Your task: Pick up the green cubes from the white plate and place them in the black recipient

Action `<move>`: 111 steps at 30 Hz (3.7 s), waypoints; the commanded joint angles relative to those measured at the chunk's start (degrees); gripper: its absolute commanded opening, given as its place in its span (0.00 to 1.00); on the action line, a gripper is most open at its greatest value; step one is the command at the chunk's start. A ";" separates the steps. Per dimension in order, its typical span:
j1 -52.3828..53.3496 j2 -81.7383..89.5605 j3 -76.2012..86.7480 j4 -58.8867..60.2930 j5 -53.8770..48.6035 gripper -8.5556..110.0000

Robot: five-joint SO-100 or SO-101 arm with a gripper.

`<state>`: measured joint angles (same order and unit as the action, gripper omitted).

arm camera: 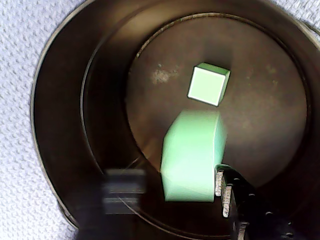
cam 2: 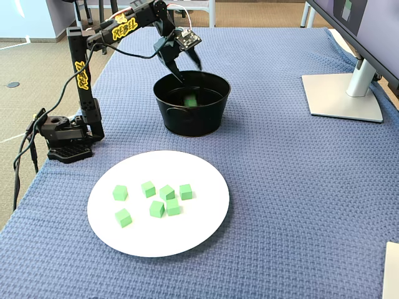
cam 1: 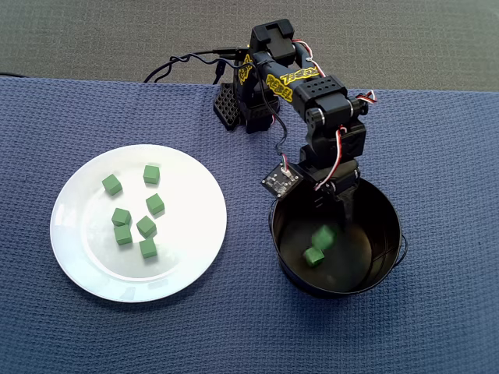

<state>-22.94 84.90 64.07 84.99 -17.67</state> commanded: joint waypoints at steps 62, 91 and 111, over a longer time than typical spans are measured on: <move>23.38 25.14 20.30 -1.85 1.58 0.07; 53.00 21.45 56.25 -13.71 -13.54 0.23; 66.45 13.01 56.51 -25.22 -38.58 0.22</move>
<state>41.48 98.26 122.78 61.35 -55.20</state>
